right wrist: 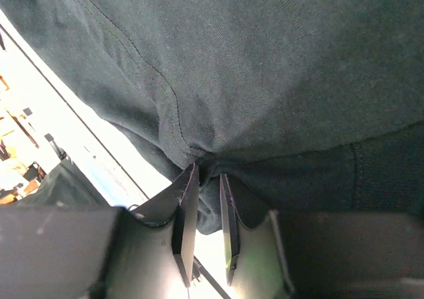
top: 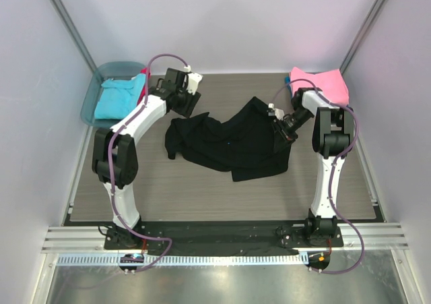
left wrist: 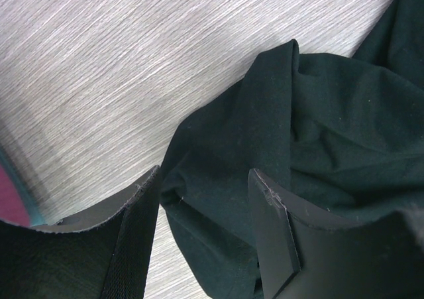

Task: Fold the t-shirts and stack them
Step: Flatten the tshirt out

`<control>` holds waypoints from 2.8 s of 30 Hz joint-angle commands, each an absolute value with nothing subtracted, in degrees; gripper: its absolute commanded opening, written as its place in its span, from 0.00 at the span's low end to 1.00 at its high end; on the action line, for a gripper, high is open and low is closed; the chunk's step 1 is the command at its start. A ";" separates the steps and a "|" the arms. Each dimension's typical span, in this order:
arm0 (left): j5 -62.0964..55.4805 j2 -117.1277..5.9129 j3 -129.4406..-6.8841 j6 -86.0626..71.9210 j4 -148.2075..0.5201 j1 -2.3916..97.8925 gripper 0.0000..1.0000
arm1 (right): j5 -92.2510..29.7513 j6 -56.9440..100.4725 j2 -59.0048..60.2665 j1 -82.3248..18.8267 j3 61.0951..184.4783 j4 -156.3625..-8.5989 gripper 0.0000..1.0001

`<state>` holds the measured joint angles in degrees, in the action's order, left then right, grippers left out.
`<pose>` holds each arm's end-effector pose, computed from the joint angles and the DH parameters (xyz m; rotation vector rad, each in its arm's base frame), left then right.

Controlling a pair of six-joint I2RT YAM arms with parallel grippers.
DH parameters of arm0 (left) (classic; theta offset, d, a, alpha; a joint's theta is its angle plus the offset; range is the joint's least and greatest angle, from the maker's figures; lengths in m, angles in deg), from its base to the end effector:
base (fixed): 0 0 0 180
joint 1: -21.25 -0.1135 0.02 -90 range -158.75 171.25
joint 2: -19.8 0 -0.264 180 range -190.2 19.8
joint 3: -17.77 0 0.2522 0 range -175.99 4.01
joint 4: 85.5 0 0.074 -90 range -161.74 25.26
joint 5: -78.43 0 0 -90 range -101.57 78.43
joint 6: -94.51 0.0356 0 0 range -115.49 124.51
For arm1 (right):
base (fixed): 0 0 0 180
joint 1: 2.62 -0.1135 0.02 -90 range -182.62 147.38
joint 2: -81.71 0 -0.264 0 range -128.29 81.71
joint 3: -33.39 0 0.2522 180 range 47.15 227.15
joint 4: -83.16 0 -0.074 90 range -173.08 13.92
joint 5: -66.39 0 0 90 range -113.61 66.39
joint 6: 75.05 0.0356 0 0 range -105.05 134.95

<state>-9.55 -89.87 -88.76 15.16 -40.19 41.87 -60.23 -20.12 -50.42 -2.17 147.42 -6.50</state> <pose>0.4052 -0.1538 0.2663 0.6676 2.3254 -0.1222 0.4045 0.0181 0.1336 0.7027 -2.7697 -1.0405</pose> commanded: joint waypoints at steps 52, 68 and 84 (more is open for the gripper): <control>-9.46 -88.31 -88.54 14.44 -42.03 42.08 0.57 | -49.28 -16.34 -42.92 -7.54 144.89 -3.53 0.35; -9.28 -88.40 -88.54 14.35 -42.21 42.43 0.57 | -50.15 -13.88 -45.46 -7.54 146.91 -5.91 0.33; -10.16 -87.87 -88.72 15.40 -41.51 42.70 0.57 | -45.59 -13.44 -41.17 -8.51 156.36 -6.79 0.01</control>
<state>-9.39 -89.87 -88.44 14.20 -40.63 42.51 -47.90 -13.52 -47.19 -7.55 149.04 -6.59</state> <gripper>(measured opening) 0.569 0.024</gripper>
